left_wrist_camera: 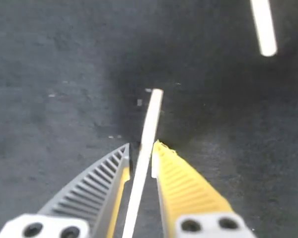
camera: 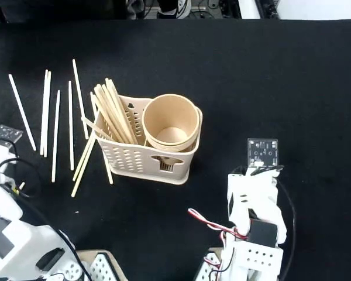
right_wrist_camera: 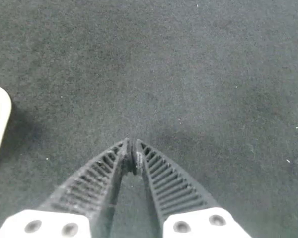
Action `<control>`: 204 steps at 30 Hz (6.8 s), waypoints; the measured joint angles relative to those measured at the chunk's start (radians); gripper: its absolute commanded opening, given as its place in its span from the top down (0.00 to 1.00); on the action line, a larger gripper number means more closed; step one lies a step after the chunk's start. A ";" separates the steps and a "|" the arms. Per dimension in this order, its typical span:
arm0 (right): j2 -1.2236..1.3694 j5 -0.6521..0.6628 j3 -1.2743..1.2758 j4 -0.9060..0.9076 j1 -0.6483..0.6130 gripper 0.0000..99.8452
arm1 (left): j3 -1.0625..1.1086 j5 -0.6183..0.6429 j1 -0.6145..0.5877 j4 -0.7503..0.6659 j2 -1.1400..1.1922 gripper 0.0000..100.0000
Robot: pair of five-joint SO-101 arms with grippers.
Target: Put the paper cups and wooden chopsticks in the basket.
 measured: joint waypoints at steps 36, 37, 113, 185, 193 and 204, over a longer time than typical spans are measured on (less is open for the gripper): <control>0.000 0.000 0.000 0.000 0.000 0.99 | -0.341 0.032 0.043 0.509 -0.031 0.97; 0.000 0.000 0.000 0.000 0.000 0.99 | -0.350 0.066 0.068 0.525 -0.087 0.97; 0.000 0.000 0.000 0.000 0.000 0.99 | -0.430 1.235 0.417 0.109 -0.097 0.77; 0.000 0.000 0.000 0.114 -0.311 0.99 | -0.172 1.344 0.666 -0.138 -1.316 0.97; 0.000 -0.006 0.000 0.114 -0.333 0.99 | 0.269 1.343 1.045 -0.465 -1.616 0.97; 0.000 -0.006 0.000 0.114 -0.333 0.99 | 0.465 1.343 1.131 -0.486 -1.623 0.97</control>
